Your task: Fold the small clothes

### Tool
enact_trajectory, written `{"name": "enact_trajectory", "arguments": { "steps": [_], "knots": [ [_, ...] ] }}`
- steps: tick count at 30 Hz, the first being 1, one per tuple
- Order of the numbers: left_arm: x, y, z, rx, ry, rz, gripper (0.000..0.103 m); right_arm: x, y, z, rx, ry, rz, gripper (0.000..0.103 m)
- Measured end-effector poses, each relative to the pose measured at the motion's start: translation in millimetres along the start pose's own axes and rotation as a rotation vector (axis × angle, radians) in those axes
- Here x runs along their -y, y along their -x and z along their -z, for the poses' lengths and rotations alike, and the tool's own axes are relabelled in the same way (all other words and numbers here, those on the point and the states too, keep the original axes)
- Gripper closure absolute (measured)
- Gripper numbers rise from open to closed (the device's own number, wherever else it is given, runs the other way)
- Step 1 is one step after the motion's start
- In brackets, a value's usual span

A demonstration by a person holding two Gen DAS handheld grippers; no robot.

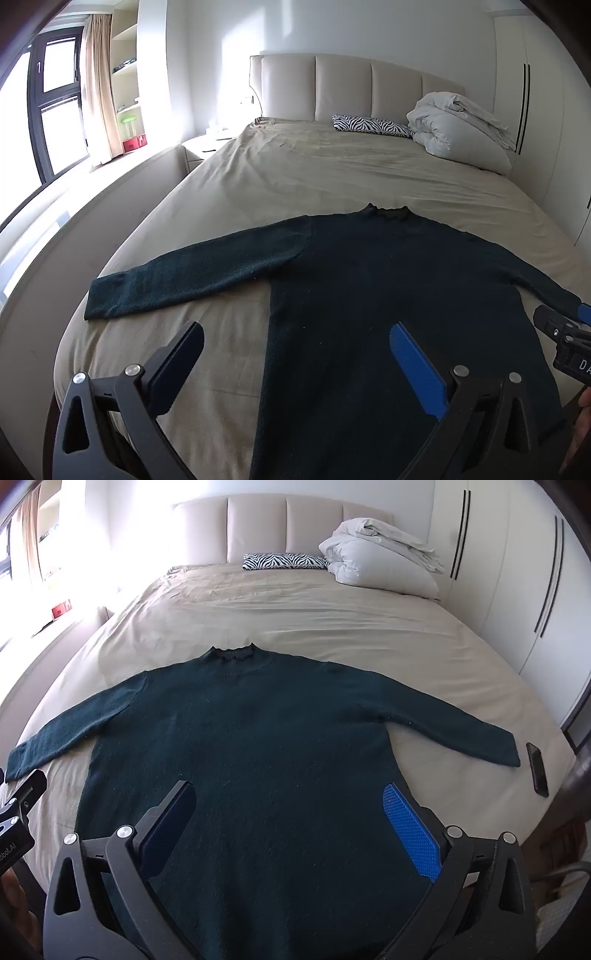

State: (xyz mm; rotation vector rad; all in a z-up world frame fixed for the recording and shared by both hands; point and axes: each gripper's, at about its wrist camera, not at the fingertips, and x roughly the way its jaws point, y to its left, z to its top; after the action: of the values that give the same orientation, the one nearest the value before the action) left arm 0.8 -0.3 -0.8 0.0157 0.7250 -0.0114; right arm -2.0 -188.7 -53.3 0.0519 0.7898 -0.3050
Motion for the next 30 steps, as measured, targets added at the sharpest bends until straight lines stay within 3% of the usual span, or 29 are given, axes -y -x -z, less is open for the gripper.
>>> {"name": "enact_trajectory", "arguments": {
  "steps": [30],
  "knots": [
    [-4,0,5,-0.004,0.016,0.001,0.0,-5,-4,4,-0.014,0.012,0.001,0.0]
  ]
}}
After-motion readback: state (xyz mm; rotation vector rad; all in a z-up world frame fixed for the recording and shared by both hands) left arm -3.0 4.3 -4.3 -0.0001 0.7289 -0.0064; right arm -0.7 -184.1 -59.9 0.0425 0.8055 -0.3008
